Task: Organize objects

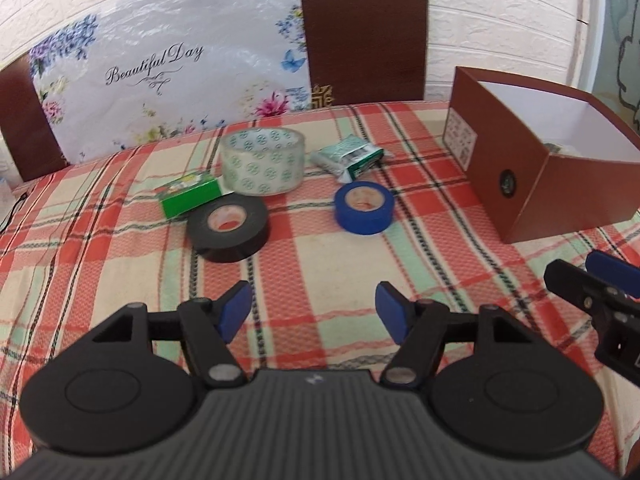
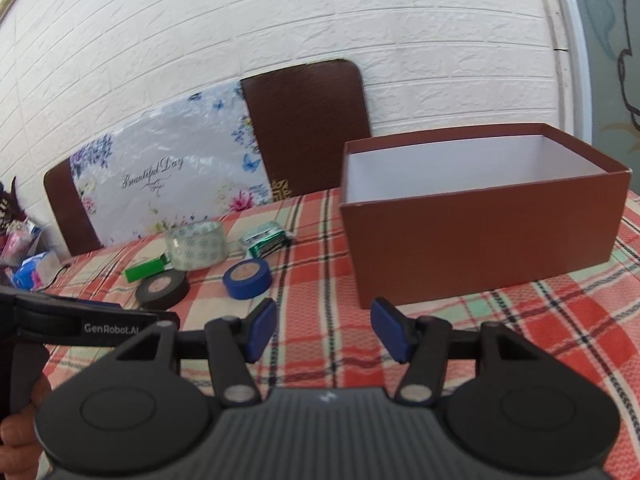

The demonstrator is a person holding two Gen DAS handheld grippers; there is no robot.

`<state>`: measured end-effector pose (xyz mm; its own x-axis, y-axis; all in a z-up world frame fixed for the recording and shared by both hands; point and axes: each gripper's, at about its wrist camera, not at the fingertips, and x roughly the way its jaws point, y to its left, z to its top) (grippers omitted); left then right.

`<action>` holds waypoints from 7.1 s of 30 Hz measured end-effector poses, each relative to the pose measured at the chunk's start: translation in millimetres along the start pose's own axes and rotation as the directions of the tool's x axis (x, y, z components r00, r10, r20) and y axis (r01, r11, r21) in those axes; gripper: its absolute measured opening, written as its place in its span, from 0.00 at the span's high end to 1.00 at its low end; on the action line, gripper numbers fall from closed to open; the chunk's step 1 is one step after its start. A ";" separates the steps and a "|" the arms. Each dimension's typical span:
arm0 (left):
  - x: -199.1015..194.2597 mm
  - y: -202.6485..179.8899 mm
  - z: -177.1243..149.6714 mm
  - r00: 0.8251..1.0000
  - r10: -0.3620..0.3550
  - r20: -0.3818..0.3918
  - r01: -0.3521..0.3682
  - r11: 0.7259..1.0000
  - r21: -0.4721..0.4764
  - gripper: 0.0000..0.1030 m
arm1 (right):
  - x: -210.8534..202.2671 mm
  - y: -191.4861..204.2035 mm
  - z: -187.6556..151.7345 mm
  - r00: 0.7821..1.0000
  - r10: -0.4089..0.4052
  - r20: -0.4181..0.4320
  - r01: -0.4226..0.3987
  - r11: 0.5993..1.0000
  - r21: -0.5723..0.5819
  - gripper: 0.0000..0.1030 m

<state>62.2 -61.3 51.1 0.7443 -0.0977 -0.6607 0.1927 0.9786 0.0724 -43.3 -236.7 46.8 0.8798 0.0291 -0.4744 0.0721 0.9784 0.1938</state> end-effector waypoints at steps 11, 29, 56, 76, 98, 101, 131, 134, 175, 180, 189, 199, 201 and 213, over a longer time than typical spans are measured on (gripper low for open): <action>27.0 47.3 -17.5 0.997 0.073 0.015 -0.072 0.996 -0.058 0.24 | 21.6 35.0 -11.3 0.994 0.047 -0.099 -0.055 0.995 -0.085 0.46; 46.5 80.4 -48.4 0.993 0.049 0.103 -0.031 0.986 -0.162 0.03 | 189.2 79.4 24.1 0.978 0.040 -0.204 -0.101 0.950 -0.297 0.43; 15.5 -72.8 -27.3 0.862 -0.461 -0.212 0.485 0.871 0.079 0.81 | -2.4 -3.4 -60.0 0.990 0.039 -0.139 -0.078 0.954 -0.288 0.44; 39.9 -146.0 131.2 0.906 -0.422 0.033 0.410 0.894 0.182 0.77 | 49.8 -47.4 64.9 0.970 -0.063 0.237 0.123 0.960 -0.251 0.44; 4.7 -67.7 31.6 0.976 -0.215 -0.029 0.217 0.972 0.087 0.61 | 7.0 -42.9 -18.2 1.000 -0.030 -0.004 0.030 0.995 0.091 0.40; 7.4 -52.6 19.7 0.982 -0.179 -0.052 0.182 0.981 0.063 0.61 | 14.1 -33.4 -20.4 0.999 -0.015 -0.044 0.018 0.997 0.073 0.40; -3.9 -2.0 -6.5 0.994 -0.112 0.019 0.111 0.993 0.044 0.36 | -27.5 -23.1 5.5 0.993 -0.102 0.055 0.092 0.984 0.151 0.34; 0.3 25.1 -11.0 0.996 -0.078 0.042 0.077 0.997 0.021 0.36 | -21.3 -11.8 1.3 0.997 -0.069 0.031 0.066 0.992 0.103 0.34; 6.3 79.1 -30.3 0.966 -0.248 0.072 0.252 0.967 -0.044 0.21 | 7.6 30.1 -58.3 0.984 -0.095 -0.150 0.053 0.965 -0.258 0.22; -5.8 -24.7 -17.5 0.881 -0.467 -0.071 0.472 0.873 0.124 0.23 | 7.6 27.5 -62.2 0.987 -0.075 -0.143 0.035 0.965 -0.259 0.21; 22.5 -78.4 -19.3 0.864 -0.440 -0.243 0.479 0.868 0.133 0.71 | 3.2 18.7 -66.6 0.993 -0.011 -0.120 -0.018 0.970 -0.242 0.25; -20.3 -128.4 87.5 0.871 -0.490 0.039 0.467 0.851 0.241 0.70 | -20.6 -7.5 2.0 0.960 -0.035 0.278 0.106 0.964 -0.245 0.24; -11.5 -147.5 105.1 0.867 -0.496 0.053 0.470 0.847 0.248 0.70 | -11.9 -22.1 21.3 0.949 -0.063 0.309 0.139 0.963 -0.229 0.24; 33.9 -225.8 134.5 0.902 -0.423 0.085 0.389 0.883 0.264 0.52 | 69.5 -125.5 82.6 0.920 -0.299 0.252 0.343 0.927 -0.152 0.22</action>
<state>129.9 -309.9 112.8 0.6443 -0.5174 -0.5632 0.6283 0.7780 0.0040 47.6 -374.4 60.4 0.9066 -0.3172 -0.2782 0.2971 0.9482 -0.1129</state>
